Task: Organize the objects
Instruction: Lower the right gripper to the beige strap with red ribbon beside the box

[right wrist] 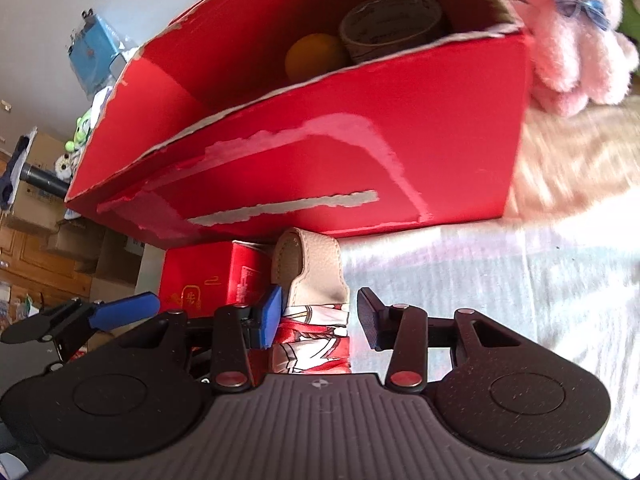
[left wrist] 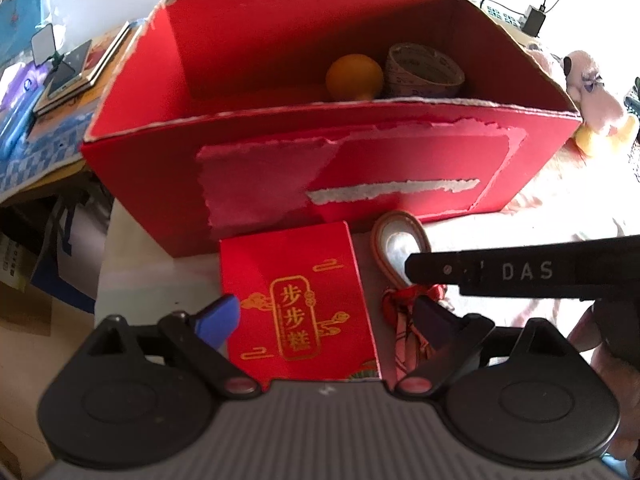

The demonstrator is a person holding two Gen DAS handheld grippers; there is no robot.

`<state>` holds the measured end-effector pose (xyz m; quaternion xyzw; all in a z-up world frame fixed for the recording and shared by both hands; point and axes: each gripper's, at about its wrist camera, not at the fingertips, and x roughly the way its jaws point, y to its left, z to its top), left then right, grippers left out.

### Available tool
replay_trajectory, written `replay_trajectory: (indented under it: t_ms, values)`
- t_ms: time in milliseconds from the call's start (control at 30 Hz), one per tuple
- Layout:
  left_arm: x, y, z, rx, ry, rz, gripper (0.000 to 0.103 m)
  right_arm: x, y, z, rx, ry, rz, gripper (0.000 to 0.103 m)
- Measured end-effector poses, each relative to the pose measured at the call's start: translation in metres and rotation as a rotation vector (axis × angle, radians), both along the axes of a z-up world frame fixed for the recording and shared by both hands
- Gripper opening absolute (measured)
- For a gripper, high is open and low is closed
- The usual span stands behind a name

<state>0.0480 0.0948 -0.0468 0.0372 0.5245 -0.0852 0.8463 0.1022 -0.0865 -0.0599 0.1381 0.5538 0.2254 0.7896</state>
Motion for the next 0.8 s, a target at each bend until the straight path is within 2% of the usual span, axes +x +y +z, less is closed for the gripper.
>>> replay_trajectory:
  t_ms: [400,800]
  values:
    - [0.001,-0.023,0.000,0.003,0.005,-0.081,0.094,-0.005,-0.024,0.000,0.032,0.011,-0.086,0.045]
    - [0.003,-0.051,-0.003,-0.031,0.019,-0.191,0.094,-0.009,-0.050,-0.005,0.024,0.021,-0.185,0.045]
